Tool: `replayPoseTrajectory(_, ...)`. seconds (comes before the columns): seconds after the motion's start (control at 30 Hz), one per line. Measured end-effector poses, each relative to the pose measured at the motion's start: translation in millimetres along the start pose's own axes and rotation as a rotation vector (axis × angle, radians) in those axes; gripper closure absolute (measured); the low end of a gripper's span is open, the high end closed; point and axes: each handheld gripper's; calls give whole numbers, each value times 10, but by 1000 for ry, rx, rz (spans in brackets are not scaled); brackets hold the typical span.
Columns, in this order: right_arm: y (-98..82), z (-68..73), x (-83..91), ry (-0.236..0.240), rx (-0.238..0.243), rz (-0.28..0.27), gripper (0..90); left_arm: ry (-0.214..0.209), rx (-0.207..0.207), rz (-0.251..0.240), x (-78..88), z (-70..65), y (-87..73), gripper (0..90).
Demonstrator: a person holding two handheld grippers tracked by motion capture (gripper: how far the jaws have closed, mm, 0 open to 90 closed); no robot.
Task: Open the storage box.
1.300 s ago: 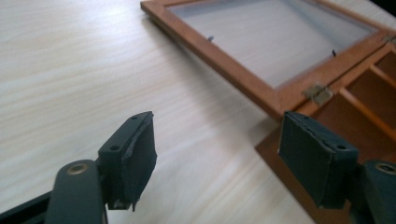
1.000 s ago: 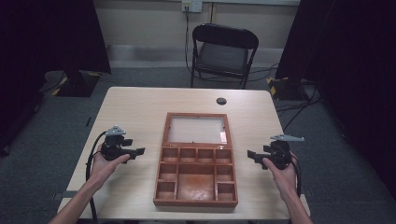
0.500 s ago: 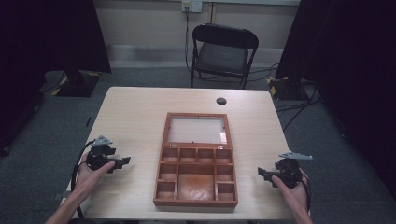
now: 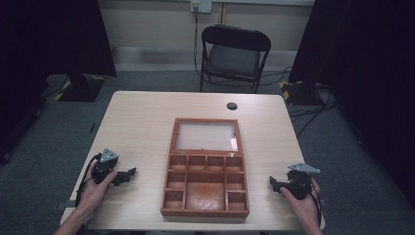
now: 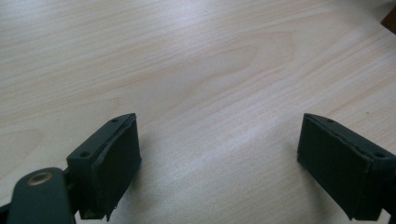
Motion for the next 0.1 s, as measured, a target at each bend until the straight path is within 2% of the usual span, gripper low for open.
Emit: replayPoseTrajectory(0.1, 1, -2, -3, -3, 0, 0, 67, 1, 6, -1, -2, -3, -1, 122)
Point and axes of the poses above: each handheld gripper's, and its own axes: x roughly backward along the jaws, y roughly out of its top, z roughly to its left, and after that the axes turned 8 degrees about -z, right-handed
